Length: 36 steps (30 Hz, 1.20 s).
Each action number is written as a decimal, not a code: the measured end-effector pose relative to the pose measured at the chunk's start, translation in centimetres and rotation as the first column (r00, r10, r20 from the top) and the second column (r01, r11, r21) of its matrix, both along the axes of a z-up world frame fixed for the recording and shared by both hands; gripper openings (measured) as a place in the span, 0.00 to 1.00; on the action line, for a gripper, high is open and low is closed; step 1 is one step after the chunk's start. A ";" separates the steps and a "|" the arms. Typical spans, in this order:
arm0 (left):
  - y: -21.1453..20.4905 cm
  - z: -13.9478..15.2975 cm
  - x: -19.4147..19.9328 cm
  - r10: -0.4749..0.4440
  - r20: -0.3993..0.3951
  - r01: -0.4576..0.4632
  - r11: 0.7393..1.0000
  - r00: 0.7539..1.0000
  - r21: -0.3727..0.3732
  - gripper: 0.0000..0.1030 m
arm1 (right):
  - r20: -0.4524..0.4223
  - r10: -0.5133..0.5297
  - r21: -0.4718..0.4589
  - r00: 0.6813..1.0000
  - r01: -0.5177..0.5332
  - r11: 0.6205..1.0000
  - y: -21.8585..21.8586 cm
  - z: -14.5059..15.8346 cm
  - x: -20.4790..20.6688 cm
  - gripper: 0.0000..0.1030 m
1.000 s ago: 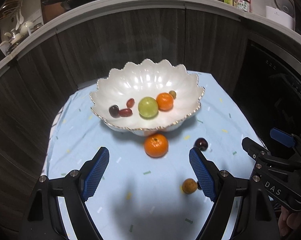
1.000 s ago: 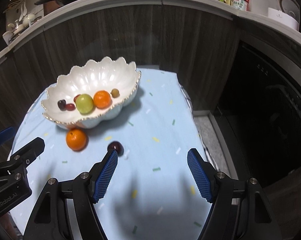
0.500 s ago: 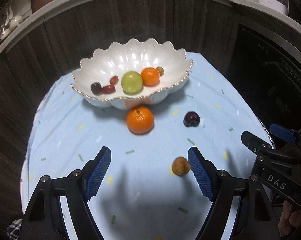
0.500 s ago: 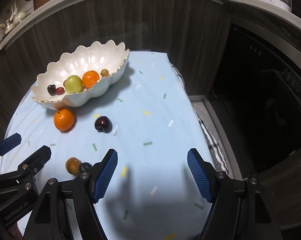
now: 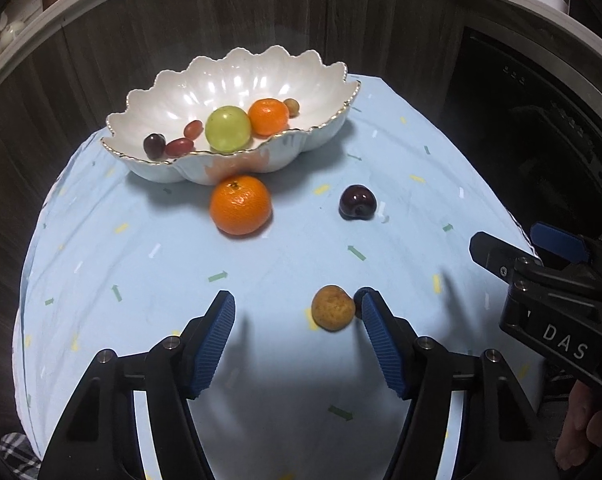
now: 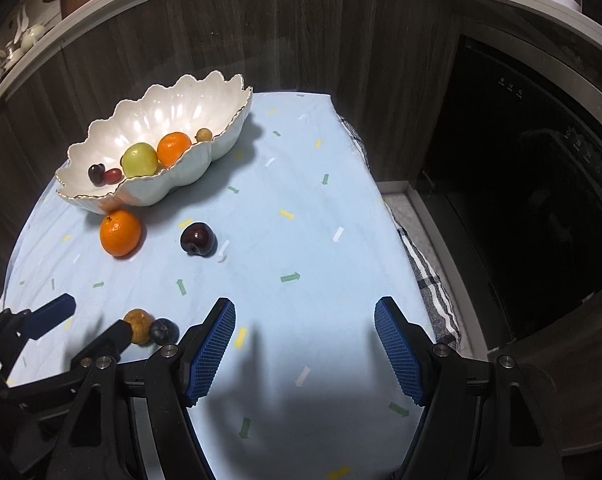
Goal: Organize fruits
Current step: 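Grasp a large brown fruit with the left gripper while the right gripper closes on a dark berry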
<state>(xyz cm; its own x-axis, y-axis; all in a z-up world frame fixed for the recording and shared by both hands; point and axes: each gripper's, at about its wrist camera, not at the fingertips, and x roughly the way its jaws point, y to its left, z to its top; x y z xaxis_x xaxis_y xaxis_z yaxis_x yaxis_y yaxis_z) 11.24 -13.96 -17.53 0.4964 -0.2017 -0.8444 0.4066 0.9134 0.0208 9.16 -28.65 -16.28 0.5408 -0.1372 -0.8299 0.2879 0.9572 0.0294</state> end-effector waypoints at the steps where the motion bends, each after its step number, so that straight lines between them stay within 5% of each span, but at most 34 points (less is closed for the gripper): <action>1: -0.1 -0.1 0.0 -0.002 -0.002 0.002 1.000 1.000 0.000 0.63 | 0.000 0.000 0.001 1.000 0.000 1.000 0.0 0.0 0.0 0.71; 6: -0.4 -1.0 0.1 -0.013 -0.022 0.013 1.000 1.000 -0.007 0.44 | -0.004 0.000 0.002 1.000 0.000 1.000 -0.1 -0.1 0.1 0.71; 13: -1.0 -2.0 0.1 -0.032 -0.034 0.032 0.999 0.999 -0.011 0.42 | -0.006 0.005 -0.001 1.000 -0.005 1.000 0.0 -0.2 0.2 0.71; 20: -1.4 -2.3 0.2 -0.045 -0.047 0.044 0.998 0.998 -0.033 0.26 | -0.007 0.002 -0.001 1.000 -0.002 1.000 0.0 -0.3 0.3 0.71; 36: 1.7 -0.8 0.6 0.026 -0.021 -0.027 1.000 0.999 -0.010 0.25 | -0.014 0.090 0.015 0.996 -0.090 0.996 2.4 -0.6 0.9 0.71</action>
<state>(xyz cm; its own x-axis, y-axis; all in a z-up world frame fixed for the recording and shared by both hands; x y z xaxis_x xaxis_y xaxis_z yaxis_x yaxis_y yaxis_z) 11.84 -12.26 -18.36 0.4837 -0.1977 -0.8526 0.3826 0.9239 0.0028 10.03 -26.23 -16.84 0.5379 -0.0767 -0.8395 0.2010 0.9788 0.0394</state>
